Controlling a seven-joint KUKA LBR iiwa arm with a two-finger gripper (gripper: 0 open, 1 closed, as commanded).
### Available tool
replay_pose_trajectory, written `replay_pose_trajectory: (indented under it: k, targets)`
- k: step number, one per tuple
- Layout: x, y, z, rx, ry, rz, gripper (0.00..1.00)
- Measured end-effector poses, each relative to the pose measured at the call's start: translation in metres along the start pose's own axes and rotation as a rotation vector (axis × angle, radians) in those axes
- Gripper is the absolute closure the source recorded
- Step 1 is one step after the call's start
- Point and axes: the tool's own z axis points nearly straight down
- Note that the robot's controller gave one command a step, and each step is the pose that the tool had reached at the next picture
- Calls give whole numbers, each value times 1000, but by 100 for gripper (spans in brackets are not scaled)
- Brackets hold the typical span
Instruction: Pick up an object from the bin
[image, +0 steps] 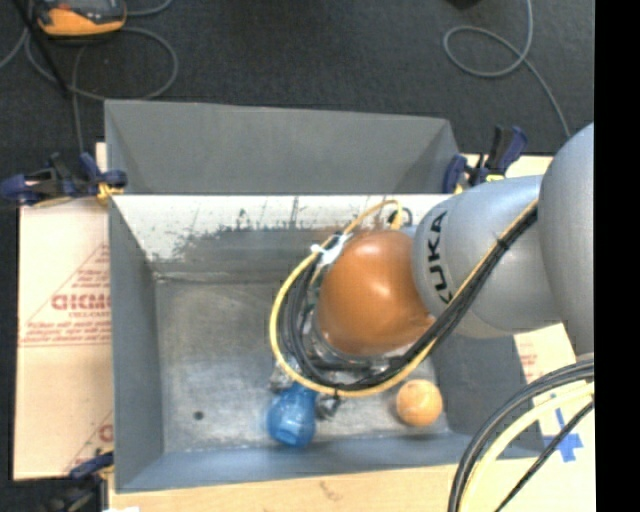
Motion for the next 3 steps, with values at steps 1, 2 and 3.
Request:
replay_pose_trajectory:
  k: [1, 2, 3]
  targets:
    - [0, 0, 0, 0, 0, 1, 100]
    - [0, 0, 0, 0, 0, 1, 100]
    - [0, 0, 0, 0, 0, 1, 100]
